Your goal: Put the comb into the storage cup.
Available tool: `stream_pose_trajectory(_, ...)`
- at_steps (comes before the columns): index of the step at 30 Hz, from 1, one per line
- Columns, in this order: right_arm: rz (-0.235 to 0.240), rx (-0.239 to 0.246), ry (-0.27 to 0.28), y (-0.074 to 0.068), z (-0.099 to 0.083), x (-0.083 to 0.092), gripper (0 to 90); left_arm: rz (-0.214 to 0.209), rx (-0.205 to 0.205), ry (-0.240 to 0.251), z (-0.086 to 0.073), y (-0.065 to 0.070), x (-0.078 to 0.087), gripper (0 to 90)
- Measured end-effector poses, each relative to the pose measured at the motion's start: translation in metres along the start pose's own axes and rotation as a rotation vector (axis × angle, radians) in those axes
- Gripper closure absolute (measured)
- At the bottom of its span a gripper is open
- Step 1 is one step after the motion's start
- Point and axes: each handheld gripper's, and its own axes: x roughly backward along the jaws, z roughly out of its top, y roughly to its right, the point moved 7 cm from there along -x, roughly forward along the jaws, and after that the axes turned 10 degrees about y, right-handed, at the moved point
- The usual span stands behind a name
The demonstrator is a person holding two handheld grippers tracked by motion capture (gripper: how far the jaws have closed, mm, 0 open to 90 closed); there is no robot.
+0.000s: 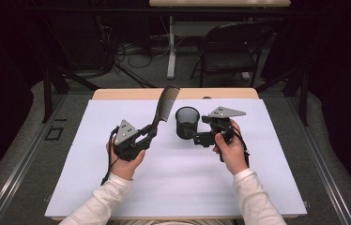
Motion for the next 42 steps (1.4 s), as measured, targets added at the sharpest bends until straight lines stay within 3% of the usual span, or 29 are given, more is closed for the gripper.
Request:
stream_pose_trajectory(5,0.04,-0.023,0.001,-0.005,0.002,0.004,13.5,0.0,-0.005,-0.002,-0.001,0.002,0.0,72.3)
stream_pose_trajectory(10,0.031,-0.082,0.017,0.0,0.005,0.009,13.5,-0.003,-0.008,-0.006,-0.004,0.004,-0.001,72.3)
stream_pose_trajectory(15,0.05,-0.073,0.052,-0.002,0.009,0.013,9.4,-0.008,-0.02,-0.015,-0.009,0.005,-0.003,72.3)
stream_pose_trajectory(20,0.05,-0.085,0.047,-0.005,0.009,0.013,9.4,-0.01,-0.016,-0.013,-0.012,0.008,-0.004,72.3)
stream_pose_trajectory(34,0.06,-0.114,0.013,-0.006,0.005,0.013,17.4,-0.015,-0.039,-0.034,-0.026,0.016,-0.009,72.3)
stream_pose_trajectory(42,0.079,-0.17,0.009,-0.006,0.002,0.012,26.0,-0.018,-0.059,-0.052,-0.035,0.023,-0.012,72.3)
